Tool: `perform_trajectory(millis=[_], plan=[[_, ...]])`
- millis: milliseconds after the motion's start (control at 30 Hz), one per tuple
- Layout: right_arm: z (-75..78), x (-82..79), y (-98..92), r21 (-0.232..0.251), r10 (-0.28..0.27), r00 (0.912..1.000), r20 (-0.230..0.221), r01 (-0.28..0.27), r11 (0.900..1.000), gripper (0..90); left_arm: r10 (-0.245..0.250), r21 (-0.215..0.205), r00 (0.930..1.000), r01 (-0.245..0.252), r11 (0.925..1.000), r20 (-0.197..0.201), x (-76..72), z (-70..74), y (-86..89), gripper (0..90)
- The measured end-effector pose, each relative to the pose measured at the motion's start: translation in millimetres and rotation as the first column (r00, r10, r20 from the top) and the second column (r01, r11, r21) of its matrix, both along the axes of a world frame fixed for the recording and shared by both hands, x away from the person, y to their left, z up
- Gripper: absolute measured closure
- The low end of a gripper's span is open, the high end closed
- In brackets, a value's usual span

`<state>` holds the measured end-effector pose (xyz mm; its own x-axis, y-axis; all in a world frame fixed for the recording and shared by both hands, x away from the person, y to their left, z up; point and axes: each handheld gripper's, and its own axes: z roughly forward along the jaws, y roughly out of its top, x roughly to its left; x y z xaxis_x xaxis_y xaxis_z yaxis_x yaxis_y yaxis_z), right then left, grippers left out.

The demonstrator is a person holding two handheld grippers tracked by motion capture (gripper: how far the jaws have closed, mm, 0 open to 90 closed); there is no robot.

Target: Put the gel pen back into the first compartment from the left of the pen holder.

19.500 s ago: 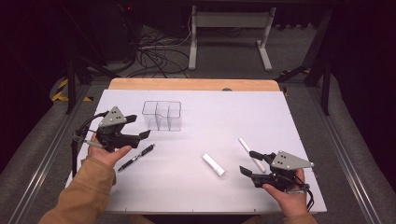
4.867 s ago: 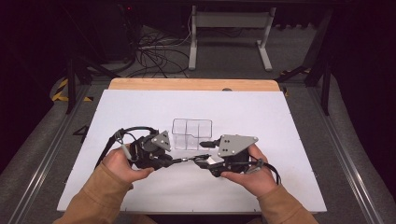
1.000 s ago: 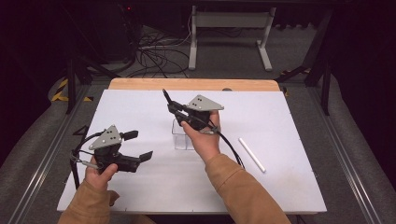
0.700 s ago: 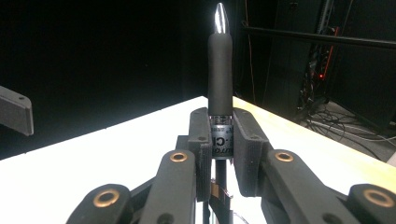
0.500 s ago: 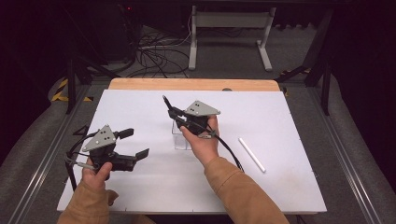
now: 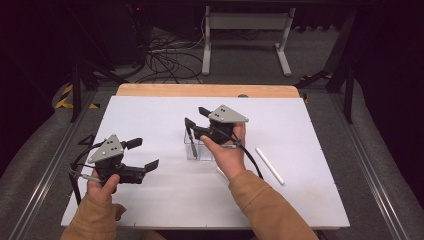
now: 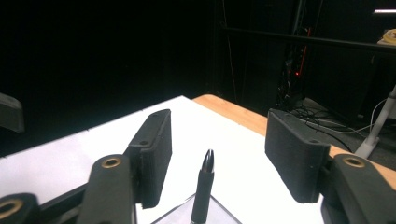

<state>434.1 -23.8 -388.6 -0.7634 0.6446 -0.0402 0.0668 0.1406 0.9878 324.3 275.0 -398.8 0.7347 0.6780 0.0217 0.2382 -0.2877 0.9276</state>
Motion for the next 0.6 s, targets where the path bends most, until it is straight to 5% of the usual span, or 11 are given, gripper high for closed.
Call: perform_trajectory(millis=[300,600], plan=[[33.2,-11.8,-52.0,0.016,-0.012,0.9998,-0.017,0.012,1.0,36.3,0.011,0.002,0.9999,-0.011,0.9999,0.004,-0.3,0.3,2.9,10.5],[34.7,-14.8,-79.1,-0.007,-0.038,0.9981,-0.049,0.038,0.999,35.3,0.019,-0.007,0.9998,-0.019,0.9998,-0.006,-1.3,-1.0,2.8,10.5]])
